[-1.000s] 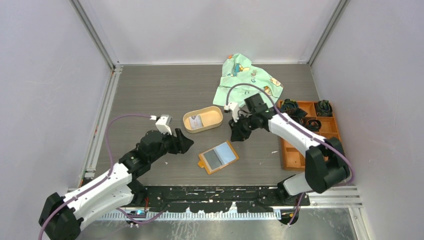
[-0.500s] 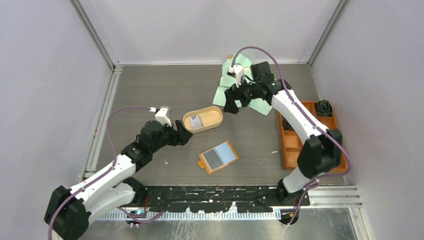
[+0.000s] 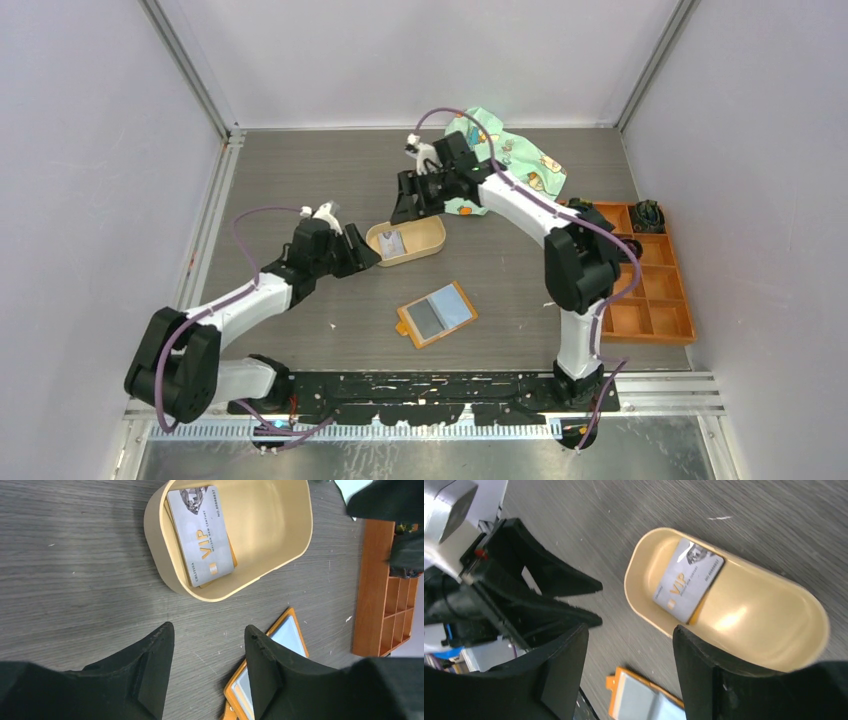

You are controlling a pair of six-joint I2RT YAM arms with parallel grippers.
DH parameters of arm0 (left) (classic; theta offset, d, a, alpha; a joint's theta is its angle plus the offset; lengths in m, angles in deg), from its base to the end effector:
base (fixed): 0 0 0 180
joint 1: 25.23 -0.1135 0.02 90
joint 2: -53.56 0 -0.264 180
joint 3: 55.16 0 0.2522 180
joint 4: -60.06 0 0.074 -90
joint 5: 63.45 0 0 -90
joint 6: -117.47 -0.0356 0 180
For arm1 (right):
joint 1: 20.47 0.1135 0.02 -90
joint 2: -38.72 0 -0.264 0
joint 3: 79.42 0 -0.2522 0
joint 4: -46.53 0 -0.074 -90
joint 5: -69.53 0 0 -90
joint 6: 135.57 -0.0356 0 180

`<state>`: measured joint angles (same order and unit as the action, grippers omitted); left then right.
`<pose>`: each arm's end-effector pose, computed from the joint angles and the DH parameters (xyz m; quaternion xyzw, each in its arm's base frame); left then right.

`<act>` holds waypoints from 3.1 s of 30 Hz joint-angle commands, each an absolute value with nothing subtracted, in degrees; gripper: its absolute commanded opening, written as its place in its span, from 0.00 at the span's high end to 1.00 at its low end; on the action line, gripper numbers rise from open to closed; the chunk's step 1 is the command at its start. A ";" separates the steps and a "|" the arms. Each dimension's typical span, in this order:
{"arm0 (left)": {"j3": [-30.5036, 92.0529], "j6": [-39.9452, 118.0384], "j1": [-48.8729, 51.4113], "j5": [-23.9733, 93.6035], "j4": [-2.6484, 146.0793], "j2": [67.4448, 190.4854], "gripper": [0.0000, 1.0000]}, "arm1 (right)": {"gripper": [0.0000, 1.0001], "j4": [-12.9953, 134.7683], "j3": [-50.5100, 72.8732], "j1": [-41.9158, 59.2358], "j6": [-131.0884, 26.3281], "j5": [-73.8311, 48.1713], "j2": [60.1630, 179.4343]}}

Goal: Put the credit cards into the card holder
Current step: Pick up the credit card from the storage box.

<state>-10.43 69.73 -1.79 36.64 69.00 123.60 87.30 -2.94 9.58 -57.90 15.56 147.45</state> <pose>0.2251 -0.1044 0.1924 -0.1034 0.8754 -0.3179 0.3491 0.3594 0.2321 0.2667 -0.2503 0.8533 0.3962 0.2287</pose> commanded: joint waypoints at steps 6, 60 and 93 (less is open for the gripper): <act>-2.46 71.01 -2.02 33.43 68.60 131.19 0.48 | 0.32 83.80 -10.12 11.78 -66.24 6.25 156.94; 9.15 59.01 -2.55 36.27 83.62 141.24 0.66 | 0.44 64.75 -4.44 11.93 -87.21 23.62 167.91; 10.93 59.47 -2.63 37.96 82.98 144.16 0.79 | 0.45 74.19 -8.89 13.63 -79.13 20.82 170.56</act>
